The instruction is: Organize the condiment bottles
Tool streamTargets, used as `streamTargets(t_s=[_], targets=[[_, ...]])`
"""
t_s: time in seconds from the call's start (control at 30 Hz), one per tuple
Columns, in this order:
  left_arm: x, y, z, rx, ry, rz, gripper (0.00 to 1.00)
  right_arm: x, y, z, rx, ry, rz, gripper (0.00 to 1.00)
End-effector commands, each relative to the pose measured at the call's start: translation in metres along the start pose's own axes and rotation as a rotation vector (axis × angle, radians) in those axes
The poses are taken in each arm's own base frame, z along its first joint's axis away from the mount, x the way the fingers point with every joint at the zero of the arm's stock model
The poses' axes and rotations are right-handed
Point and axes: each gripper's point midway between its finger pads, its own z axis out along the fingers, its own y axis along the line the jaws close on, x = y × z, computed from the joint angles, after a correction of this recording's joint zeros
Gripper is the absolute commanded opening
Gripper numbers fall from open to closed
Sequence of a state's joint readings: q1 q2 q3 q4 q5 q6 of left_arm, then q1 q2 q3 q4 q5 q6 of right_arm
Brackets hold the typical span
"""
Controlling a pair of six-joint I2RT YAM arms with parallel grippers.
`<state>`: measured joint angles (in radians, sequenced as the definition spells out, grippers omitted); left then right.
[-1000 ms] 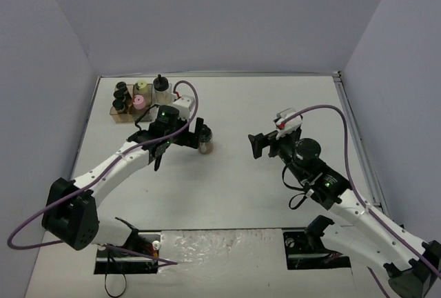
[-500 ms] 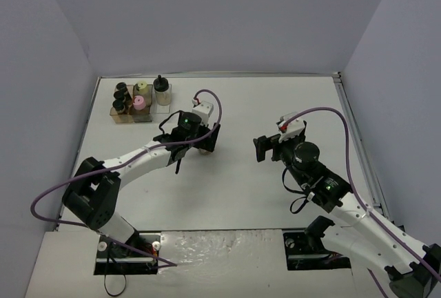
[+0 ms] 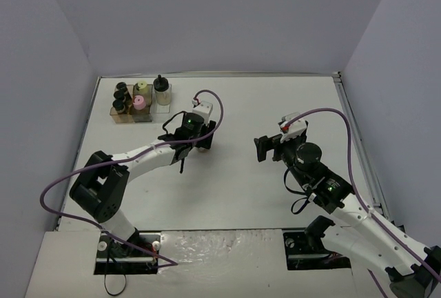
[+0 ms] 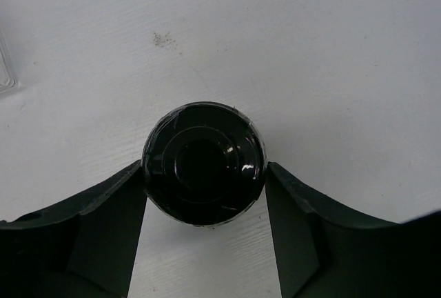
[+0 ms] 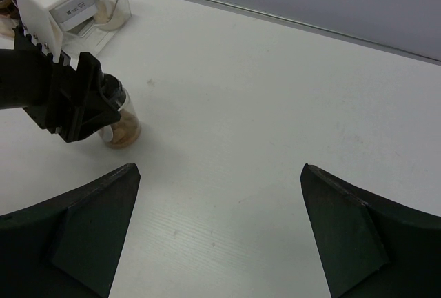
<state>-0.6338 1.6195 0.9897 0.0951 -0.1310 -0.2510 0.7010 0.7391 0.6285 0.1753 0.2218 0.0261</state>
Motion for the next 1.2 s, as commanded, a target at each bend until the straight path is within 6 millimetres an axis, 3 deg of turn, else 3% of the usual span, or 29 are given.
streamTargets(t_s=[0.0,0.13,0.27,0.5,0.7,0.87,1.17], targets=[[-0.057,-0.004,-0.012,0.009,-0.168,-0.048,0.32,-0.019,-0.001,0.002,0.011,-0.074,0.031,1.00],[-0.073,0.007,-0.021,-0.025,-0.191,-0.051,0.19,-0.018,-0.002,0.003,0.017,-0.069,0.029,1.00],[-0.104,0.045,-0.034,-0.095,-0.236,-0.101,0.12,-0.017,-0.003,0.003,0.023,-0.069,0.029,1.00],[-0.159,0.128,-0.053,-0.255,-0.326,-0.207,0.12,-0.018,-0.005,0.003,0.034,-0.068,0.027,1.00],[-0.190,0.173,-0.053,-0.333,-0.369,-0.243,0.11,-0.017,-0.007,0.004,0.046,-0.063,0.023,1.00],[-0.193,0.202,-0.033,-0.361,-0.352,-0.273,0.11,-0.016,-0.007,0.006,0.051,-0.054,0.015,1.00],[-0.180,0.227,-0.001,-0.387,-0.308,-0.272,0.11,-0.013,-0.007,0.008,0.053,-0.040,0.006,1.00]])
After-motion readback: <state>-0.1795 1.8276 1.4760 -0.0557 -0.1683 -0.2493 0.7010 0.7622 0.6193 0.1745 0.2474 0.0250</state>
